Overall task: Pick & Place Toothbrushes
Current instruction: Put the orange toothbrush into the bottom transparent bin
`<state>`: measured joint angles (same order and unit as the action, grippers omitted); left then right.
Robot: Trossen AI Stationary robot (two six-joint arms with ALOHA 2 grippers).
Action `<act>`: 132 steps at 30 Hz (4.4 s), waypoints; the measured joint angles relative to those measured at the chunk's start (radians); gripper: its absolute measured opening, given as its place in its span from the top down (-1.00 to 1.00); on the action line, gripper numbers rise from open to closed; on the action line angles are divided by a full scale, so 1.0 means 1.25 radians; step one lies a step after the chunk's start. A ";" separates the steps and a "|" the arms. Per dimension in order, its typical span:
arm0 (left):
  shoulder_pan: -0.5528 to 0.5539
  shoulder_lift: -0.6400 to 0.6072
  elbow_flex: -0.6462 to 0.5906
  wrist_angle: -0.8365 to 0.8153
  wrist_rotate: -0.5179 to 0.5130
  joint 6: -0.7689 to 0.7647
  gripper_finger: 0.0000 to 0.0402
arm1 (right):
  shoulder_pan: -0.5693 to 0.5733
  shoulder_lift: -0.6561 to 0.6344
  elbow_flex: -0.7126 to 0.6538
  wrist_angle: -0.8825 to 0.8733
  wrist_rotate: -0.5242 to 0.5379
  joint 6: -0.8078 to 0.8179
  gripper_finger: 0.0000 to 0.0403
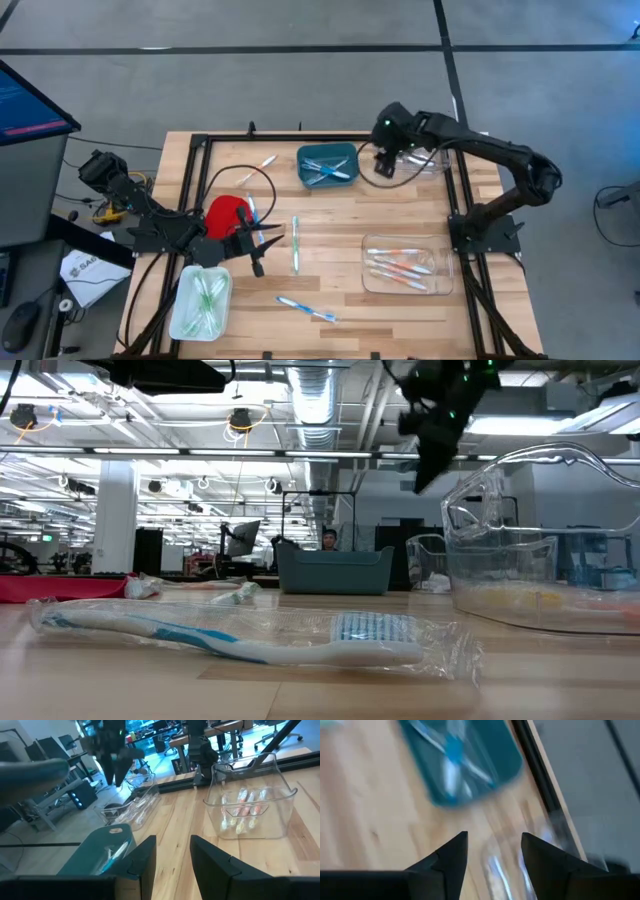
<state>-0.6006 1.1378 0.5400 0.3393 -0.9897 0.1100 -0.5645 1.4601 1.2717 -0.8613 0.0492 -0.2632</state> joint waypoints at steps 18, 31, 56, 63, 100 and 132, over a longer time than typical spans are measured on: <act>0.000 0.000 0.000 -0.013 -0.026 -0.036 0.44 | 0.370 0.000 0.058 0.274 -0.002 0.065 0.12; 0.357 -0.032 0.001 -0.144 0.122 -0.240 0.44 | 0.527 0.000 0.058 0.310 -0.001 0.184 0.11; 0.912 0.133 0.006 -0.265 0.415 -0.314 -0.09 | 0.606 -0.028 -0.219 0.655 0.067 0.225 0.12; 0.951 0.289 0.065 -0.265 0.493 -0.352 -0.28 | 0.623 -0.028 -0.222 0.718 0.063 0.192 0.09; 1.020 0.390 0.070 -0.311 0.626 -0.389 -0.21 | 0.672 -0.028 -0.221 0.744 0.062 0.186 0.09; 0.861 -0.002 -0.033 -0.442 0.683 -0.398 0.92 | 0.682 -0.028 -0.221 0.738 0.063 0.184 0.10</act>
<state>0.4751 1.1356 0.4989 -0.2135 -0.1362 -0.3881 0.2878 1.4246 0.9951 0.0617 0.1276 -0.0336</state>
